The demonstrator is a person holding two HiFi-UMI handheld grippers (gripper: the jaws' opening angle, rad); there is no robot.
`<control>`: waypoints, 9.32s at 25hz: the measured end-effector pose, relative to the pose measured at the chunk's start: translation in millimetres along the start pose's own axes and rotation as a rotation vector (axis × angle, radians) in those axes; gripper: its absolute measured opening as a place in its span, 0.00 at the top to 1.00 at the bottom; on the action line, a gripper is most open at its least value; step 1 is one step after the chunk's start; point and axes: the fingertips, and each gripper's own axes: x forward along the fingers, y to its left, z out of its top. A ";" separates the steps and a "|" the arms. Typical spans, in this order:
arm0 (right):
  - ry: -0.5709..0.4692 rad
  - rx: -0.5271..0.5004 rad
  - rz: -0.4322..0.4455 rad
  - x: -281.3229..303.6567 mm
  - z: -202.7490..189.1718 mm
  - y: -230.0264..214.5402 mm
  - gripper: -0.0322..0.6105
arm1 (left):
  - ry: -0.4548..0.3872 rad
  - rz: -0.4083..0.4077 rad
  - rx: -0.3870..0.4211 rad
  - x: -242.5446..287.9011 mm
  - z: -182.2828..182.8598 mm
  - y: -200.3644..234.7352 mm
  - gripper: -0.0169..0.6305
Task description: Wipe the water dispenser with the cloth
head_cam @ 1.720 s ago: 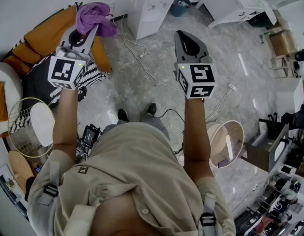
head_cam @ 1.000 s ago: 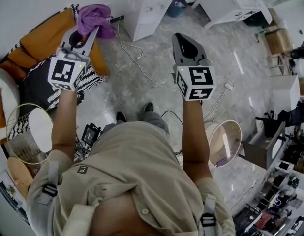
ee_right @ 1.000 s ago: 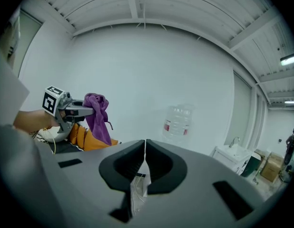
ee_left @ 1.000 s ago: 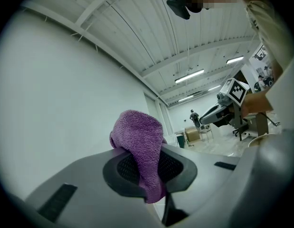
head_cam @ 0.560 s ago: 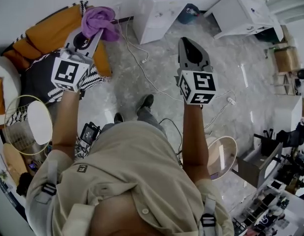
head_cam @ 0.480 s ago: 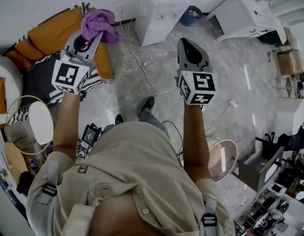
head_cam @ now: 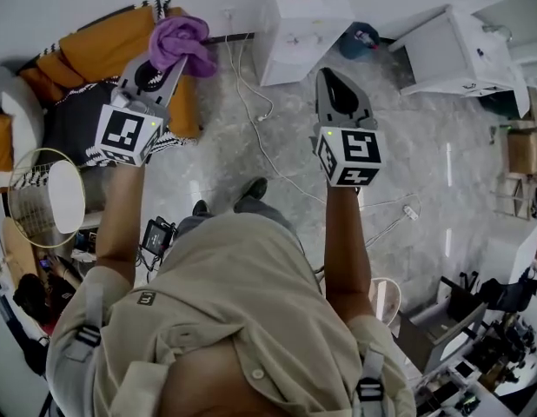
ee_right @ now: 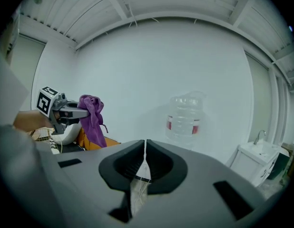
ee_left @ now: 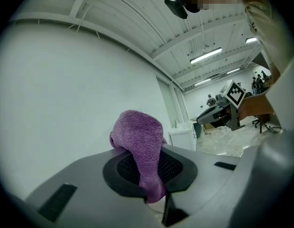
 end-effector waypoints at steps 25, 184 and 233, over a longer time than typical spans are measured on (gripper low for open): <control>0.019 0.084 -0.051 -1.0 -49.4 -147.2 0.91 | 0.064 -0.040 -0.007 143.9 -1.3 -59.9 0.88; 0.656 -0.073 0.358 343.9 -271.0 -137.9 0.91 | 0.419 -0.070 -0.261 503.1 -452.2 34.1 0.89; 0.779 -0.065 0.418 348.6 -355.3 -86.7 0.91 | 0.306 -0.396 -0.297 443.7 -505.9 -69.7 0.89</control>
